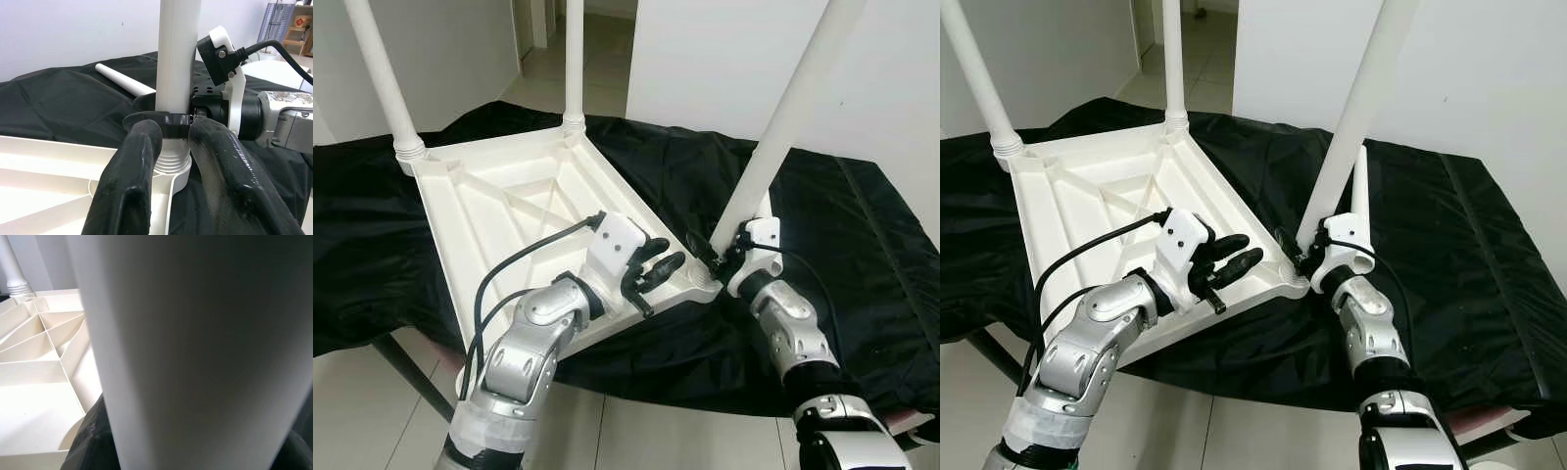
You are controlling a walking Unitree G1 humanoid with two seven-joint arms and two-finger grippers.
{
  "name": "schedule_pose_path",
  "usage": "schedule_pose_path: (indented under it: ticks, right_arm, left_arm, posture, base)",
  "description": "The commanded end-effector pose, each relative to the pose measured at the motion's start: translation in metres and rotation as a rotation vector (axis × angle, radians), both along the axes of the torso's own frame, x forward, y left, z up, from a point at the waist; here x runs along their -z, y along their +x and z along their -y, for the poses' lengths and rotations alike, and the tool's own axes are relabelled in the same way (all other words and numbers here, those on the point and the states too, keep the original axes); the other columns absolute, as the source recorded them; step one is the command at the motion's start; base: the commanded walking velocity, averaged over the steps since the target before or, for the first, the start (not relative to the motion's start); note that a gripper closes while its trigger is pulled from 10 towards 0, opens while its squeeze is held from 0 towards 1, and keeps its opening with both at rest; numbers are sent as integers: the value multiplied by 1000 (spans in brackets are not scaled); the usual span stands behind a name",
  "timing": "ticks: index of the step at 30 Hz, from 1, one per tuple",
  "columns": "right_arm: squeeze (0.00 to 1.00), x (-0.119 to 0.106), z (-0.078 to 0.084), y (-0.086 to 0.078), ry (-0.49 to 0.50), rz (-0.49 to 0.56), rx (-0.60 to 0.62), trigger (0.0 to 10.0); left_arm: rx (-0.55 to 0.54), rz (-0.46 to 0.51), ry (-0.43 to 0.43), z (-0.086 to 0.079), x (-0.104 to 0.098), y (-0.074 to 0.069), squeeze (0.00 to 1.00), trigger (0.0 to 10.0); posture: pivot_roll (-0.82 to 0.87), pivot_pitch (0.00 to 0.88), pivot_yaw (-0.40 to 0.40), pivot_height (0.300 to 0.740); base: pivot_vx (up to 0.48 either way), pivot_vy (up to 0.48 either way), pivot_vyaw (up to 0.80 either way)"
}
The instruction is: Building children table
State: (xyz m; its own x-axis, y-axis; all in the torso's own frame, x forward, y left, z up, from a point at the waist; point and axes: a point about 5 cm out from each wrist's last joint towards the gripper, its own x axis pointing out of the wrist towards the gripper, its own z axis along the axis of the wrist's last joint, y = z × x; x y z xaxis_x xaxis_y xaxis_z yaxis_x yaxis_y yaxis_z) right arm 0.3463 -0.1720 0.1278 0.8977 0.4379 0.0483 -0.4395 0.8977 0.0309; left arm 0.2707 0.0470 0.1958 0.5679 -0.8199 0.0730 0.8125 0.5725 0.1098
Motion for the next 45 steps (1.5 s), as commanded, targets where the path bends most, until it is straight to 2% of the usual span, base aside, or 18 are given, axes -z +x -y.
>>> schedule_pose_path:
  ticks: [1,5,10,11,13,15,16,17,19,21,23,25,28,34,35,42,43,45]
  right_arm:
    - [0,42,0,-12,-10,-232,-1,10000]
    - [0,40,-2,-12,-49,-196,2,10000]
    - [0,42,-6,-15,-51,-150,140,10000]
    - [0,41,-10,-16,-16,-141,193,10000]
    - [0,41,-10,-16,-16,-141,193,10000]
    - [0,38,-21,-17,106,-160,324,10000]
    - [0,38,-21,-17,106,-160,324,10000]
    - [0,36,-23,-17,142,-161,406,10000]
    - [0,36,-23,-17,142,-161,406,10000]
    - [0,31,-30,-16,210,-171,581,10000]
    - [0,29,-35,-16,242,-177,642,10000]
    - [0,29,-35,-16,242,-177,642,10000]
    - [0,22,-52,-15,268,-149,605,10000]
    - [0,14,-59,-16,264,-86,509,10000]
    - [1000,10,-56,-17,272,-48,480,10000]
    - [1000,2,-47,-18,252,17,444,10000]
    - [1000,-5,-32,-18,221,55,407,10000]
    - [1000,-6,-26,-17,209,58,404,10000]
  left_arm:
    - [-81,4,-2,-1,0,4,0,10000]
    - [-81,5,-2,-1,1,4,0,10000]
    - [-86,6,-1,-1,1,3,0,10000]
    - [-87,4,0,-1,2,3,0,10000]
    - [-87,4,0,-1,2,3,0,10000]
    - [-86,-1,0,-1,3,2,0,10000]
    - [-86,-1,0,-1,3,2,0,10000]
    - [-85,-2,1,0,4,2,0,10000]
    - [-85,-2,1,0,4,2,0,10000]
    - [-77,-4,5,0,5,3,0,10000]
    - [-74,-6,8,0,7,3,0,10000]
    - [-74,-6,8,0,7,3,0,10000]
    - [-68,-12,8,2,9,3,0,10000]
    - [-57,-21,7,4,11,1,0,10000]
    - [-52,-27,8,4,13,1,0,10000]
    - [-47,-34,13,3,13,0,0,10000]
    - [-51,-22,43,2,14,1,0,10000]
    - [-52,-13,61,2,15,1,0,10000]
  posture:
    - [26,14,-65,740]
    - [27,11,-68,740]
    - [34,11,-79,740]
    - [34,12,-79,740]
    - [34,12,-79,740]
    - [32,15,-79,740]
    - [32,15,-79,740]
    - [20,16,-78,740]
    - [20,16,-78,740]
    - [20,16,-78,740]
    - [8,12,-74,740]
    - [8,12,-74,740]
    - [1,9,-73,740]
    - [3,8,-75,740]
    - [8,7,-74,740]
    - [7,8,-71,740]
    - [13,10,-71,740]
    - [13,10,-71,740]
  base:
    - [0,0,0]
    - [0,0,0]
    - [0,0,0]
    - [0,0,0]
    - [0,0,0]
    - [0,0,0]
    - [0,0,0]
    - [0,0,0]
    - [0,0,0]
    - [0,0,0]
    - [0,0,0]
    - [0,0,0]
    - [0,0,0]
    - [0,0,0]
    - [0,0,0]
    - [0,0,0]
    - [0,0,0]
    - [0,0,0]
